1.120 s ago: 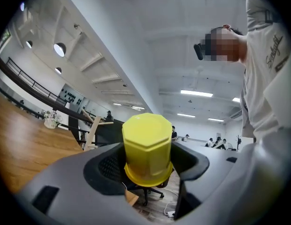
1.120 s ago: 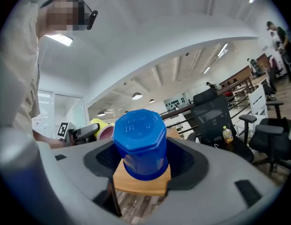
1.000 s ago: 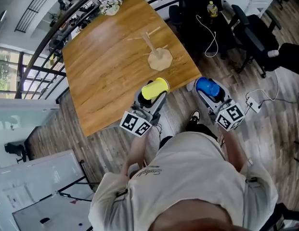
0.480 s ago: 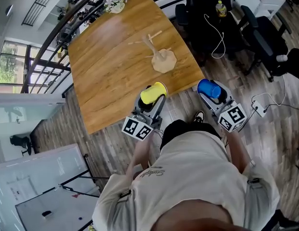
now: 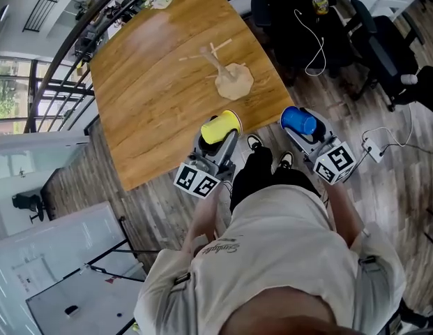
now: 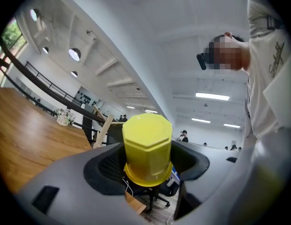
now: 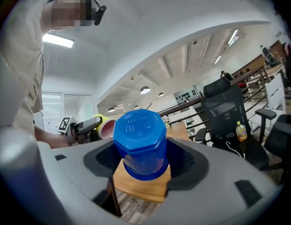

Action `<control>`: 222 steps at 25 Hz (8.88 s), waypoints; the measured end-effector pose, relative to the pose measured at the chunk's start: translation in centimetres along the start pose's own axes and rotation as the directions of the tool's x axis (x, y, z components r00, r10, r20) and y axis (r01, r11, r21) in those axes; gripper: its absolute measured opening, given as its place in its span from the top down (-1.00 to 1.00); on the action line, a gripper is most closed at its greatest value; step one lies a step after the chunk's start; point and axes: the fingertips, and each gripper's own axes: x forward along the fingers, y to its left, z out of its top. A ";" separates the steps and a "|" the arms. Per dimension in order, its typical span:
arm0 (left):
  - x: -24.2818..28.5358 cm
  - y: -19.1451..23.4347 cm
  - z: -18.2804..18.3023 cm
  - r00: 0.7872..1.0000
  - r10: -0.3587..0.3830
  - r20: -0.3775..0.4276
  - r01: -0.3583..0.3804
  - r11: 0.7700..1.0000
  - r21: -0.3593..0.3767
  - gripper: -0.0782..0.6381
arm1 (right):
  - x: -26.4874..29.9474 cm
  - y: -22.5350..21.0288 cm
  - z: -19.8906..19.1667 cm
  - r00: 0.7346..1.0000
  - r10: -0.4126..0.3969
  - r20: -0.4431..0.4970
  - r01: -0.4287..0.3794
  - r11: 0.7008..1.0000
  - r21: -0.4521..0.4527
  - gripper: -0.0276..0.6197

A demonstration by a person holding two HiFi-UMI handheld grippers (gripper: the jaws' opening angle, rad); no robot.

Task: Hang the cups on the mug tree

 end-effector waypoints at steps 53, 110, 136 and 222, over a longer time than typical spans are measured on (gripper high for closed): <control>4.8 14.2 4.9 0.995 0.092 -0.029 -0.092 0.996 -0.011 -0.06 | 22.3 -1.2 12.8 0.949 0.312 0.040 -0.310 0.950 -0.036 0.04; 2.5 15.3 4.7 0.983 0.181 0.041 -0.178 0.982 -0.056 -0.06 | 22.4 -2.0 2.9 0.924 0.306 -0.230 -0.316 0.949 -0.006 0.91; 5.1 23.7 -3.5 0.979 0.164 -0.124 -0.183 0.970 -0.160 -0.06 | 22.2 -2.5 -0.1 0.905 0.223 -0.362 -0.271 0.959 -0.087 0.93; 1.7 18.3 -0.8 0.980 0.137 -0.146 -0.149 0.986 -0.076 0.66 | 19.8 4.4 4.3 0.887 0.355 -0.296 -0.419 0.888 -0.189 0.93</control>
